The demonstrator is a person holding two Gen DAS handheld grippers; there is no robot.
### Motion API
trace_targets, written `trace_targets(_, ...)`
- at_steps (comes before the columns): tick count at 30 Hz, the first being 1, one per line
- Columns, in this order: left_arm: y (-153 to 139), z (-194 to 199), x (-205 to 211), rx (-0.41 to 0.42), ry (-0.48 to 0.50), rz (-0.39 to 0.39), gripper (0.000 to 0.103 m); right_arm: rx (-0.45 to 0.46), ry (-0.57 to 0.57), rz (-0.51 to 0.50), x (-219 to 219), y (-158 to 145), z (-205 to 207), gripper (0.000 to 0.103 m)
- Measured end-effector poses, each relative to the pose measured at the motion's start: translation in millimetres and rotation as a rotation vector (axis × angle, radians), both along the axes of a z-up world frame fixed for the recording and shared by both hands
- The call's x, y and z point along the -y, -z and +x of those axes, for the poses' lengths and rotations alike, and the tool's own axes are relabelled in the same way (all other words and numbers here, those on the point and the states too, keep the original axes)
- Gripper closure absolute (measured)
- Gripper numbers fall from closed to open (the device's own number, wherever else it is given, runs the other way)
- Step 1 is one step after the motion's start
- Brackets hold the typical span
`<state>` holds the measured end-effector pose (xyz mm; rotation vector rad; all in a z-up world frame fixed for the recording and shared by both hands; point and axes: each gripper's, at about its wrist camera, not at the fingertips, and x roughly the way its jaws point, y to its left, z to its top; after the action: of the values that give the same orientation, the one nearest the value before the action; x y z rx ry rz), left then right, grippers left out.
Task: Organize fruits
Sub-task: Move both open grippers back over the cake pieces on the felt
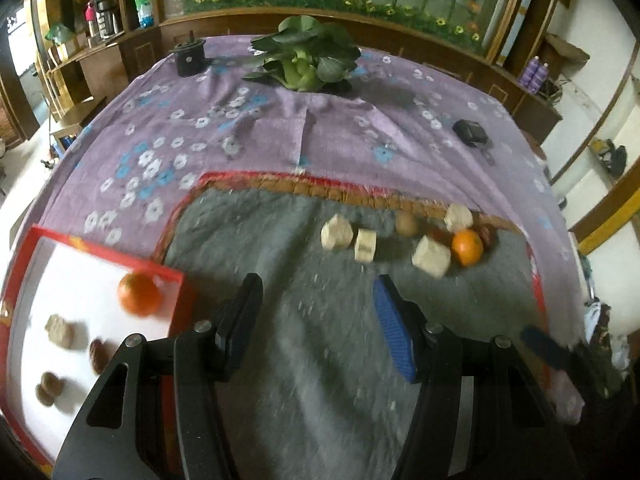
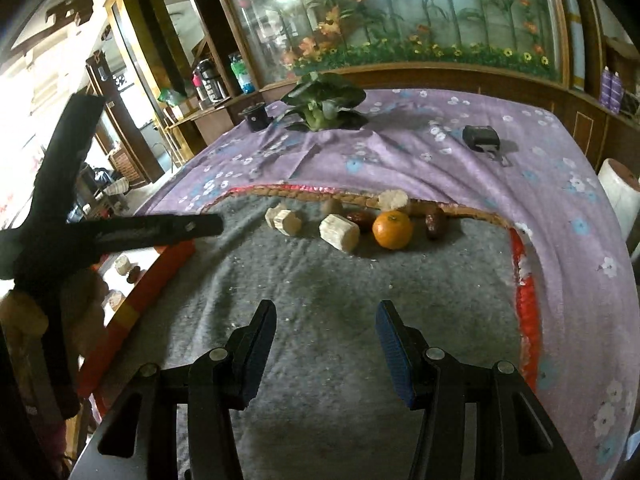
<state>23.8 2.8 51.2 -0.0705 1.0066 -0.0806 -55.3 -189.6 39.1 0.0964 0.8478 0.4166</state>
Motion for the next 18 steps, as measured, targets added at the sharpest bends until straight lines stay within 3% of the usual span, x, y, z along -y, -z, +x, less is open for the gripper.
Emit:
trace_targets(11, 31.4, 64.5, 19.6, -0.039, -0.077, 0.201, 0.045, 0.001, -0.018, 0.039, 7.4, 0.0, 5.1, 0.052)
trace_targets(15, 35.2, 38.6, 13.0, -0.044, -0.027, 0.224, 0.045, -0.003, -0.022, 0.042, 7.9, 1.9, 7.0, 0.052)
trace_targets(18, 46.1, 5.9, -1.1, -0.086, 0.016, 0.291, 0.045, -0.006, -0.018, 0.057, 11.9, 3.0, 8.4, 0.052)
